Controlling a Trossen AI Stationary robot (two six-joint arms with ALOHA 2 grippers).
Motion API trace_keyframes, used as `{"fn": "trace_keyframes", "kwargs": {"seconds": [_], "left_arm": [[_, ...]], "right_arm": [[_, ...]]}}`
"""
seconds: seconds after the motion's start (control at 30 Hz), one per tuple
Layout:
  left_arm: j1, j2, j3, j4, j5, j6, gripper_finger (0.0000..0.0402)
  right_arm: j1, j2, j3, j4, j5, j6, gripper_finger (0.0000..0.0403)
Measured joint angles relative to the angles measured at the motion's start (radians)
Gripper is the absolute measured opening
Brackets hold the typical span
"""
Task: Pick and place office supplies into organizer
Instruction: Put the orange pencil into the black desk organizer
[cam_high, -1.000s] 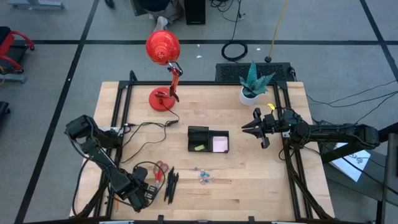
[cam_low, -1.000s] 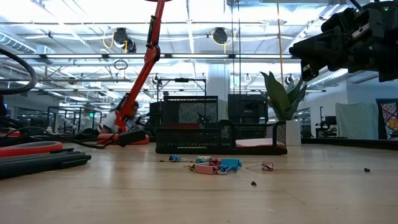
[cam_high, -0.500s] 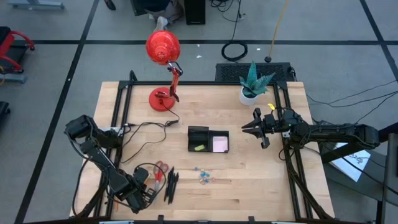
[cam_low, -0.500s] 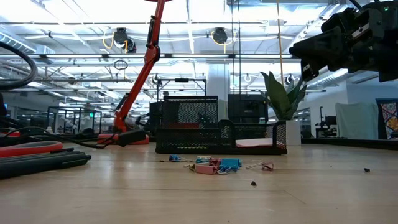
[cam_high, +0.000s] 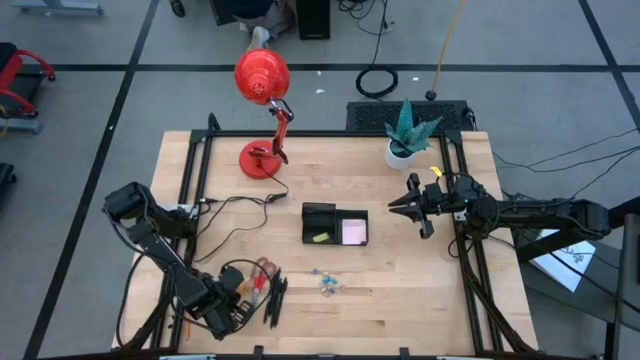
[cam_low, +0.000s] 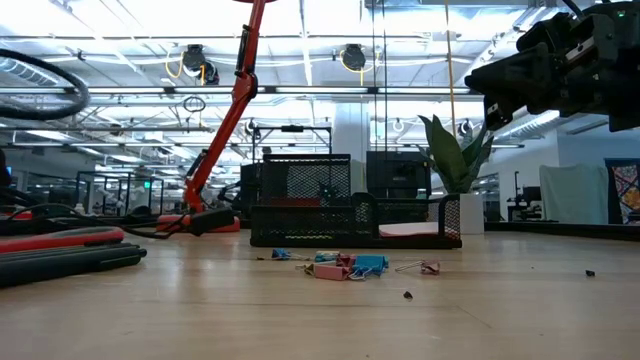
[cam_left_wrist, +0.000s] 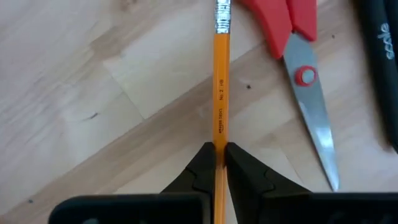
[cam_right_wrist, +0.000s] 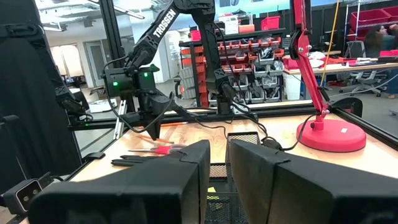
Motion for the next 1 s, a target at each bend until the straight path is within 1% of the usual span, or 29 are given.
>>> {"fn": "trace_keyframes", "kwargs": {"seconds": [0.13, 0.27, 0.33, 0.5, 0.6, 0.67, 0.8, 0.93, 1.0], "left_arm": [[0.000, -0.027, 0.000, -0.002, -0.010, 0.016, 0.0030], [0.000, -0.049, 0.001, -0.001, -0.068, 0.045, 0.0030], [0.003, -0.062, 0.002, 0.001, -0.112, 0.075, 0.0030], [0.030, -0.098, 0.002, 0.032, -0.290, 0.231, 0.0030], [0.060, -0.119, 0.004, 0.068, -0.396, 0.378, 0.0030], [0.085, -0.138, 0.004, 0.099, -0.459, 0.501, 0.0030], [0.155, -0.169, 0.004, 0.212, -0.545, 0.785, 0.0030], [0.236, -0.191, 0.005, 0.386, -0.615, 1.110, 0.0030], [0.277, -0.199, 0.005, 0.492, -0.634, 1.287, 0.0030]], "right_arm": [[0.000, 0.000, 0.000, 0.000, 0.001, 0.000, 0.0059], [0.000, 0.000, 0.000, 0.000, 0.002, 0.000, 0.0059], [0.000, 0.000, 0.000, 0.000, 0.002, 0.000, 0.0059], [0.000, 0.000, 0.000, 0.000, 0.002, -0.004, 0.0059], [0.000, 0.000, 0.000, 0.000, 0.002, -0.003, 0.0059], [0.000, 0.000, 0.000, 0.000, 0.002, -0.004, 0.0059], [0.000, 0.000, 0.000, 0.000, 0.002, -0.002, 0.0059], [0.000, 0.000, 0.000, 0.000, 0.002, -0.001, 0.0059], [0.000, 0.000, 0.000, 0.000, 0.002, -0.001, 0.0059]]}}
